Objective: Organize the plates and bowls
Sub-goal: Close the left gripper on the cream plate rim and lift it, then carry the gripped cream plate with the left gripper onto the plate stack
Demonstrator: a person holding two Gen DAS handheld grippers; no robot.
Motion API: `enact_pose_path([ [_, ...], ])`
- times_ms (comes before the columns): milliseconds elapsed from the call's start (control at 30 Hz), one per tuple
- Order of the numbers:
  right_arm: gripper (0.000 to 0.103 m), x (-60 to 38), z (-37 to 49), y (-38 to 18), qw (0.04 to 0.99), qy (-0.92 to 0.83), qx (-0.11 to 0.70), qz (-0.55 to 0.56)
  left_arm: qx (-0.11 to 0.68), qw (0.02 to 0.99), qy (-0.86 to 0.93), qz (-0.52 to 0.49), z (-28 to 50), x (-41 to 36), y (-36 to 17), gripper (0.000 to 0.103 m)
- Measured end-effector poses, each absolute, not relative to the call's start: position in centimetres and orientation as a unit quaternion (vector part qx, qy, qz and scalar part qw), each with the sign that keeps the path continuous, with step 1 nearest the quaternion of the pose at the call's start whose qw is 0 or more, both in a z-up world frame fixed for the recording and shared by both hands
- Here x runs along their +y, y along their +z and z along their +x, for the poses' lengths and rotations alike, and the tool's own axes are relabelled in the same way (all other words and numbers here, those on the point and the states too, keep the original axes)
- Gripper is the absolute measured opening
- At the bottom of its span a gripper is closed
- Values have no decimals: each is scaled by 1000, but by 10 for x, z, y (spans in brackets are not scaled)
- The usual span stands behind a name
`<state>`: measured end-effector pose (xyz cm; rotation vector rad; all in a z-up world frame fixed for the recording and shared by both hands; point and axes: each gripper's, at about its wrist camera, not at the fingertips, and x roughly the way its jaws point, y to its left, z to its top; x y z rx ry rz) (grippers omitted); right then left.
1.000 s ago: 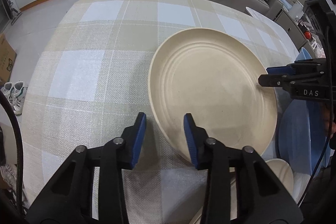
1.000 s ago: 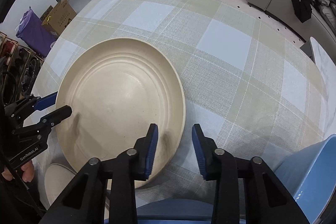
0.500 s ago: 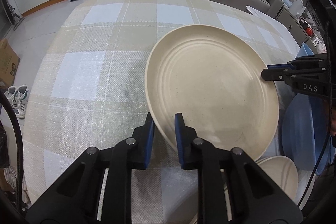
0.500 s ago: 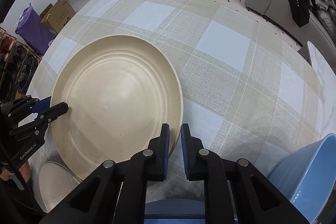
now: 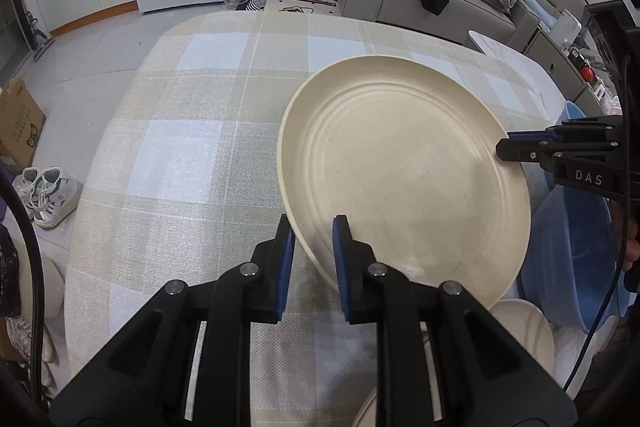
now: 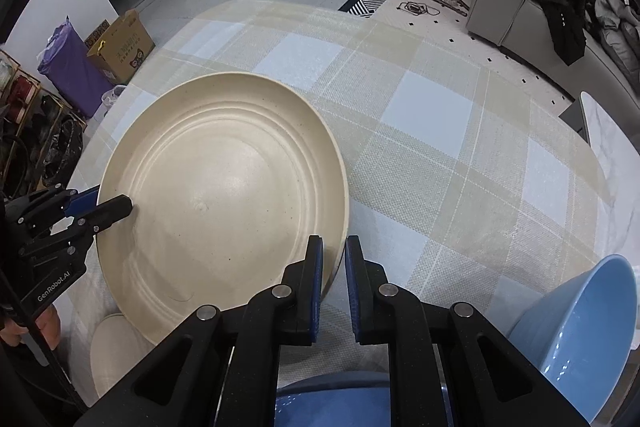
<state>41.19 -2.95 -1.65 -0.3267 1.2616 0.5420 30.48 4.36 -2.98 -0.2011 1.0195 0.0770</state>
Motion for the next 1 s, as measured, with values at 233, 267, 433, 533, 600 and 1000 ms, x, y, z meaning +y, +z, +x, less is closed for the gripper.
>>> enact_pose_path([
  [233,12,-32,400,6,775,249,563,-143,469,878,39,-91,285,40,-6,16],
  [267,12,-32,397,9,776,250,561,-143,466,879,39,-90,281,40,-3,16],
  [433,12,-31,382,26,785,253,546,-144,454,885,40,-89,262,37,15,16],
  [533,12,-33,372,35,790,255,539,-144,449,889,39,-87,252,34,24,16],
  [600,12,-35,366,40,793,256,534,-140,445,891,38,-86,244,31,30,16],
  [1000,12,-44,334,58,808,258,514,-132,422,902,24,-83,201,23,54,16],
])
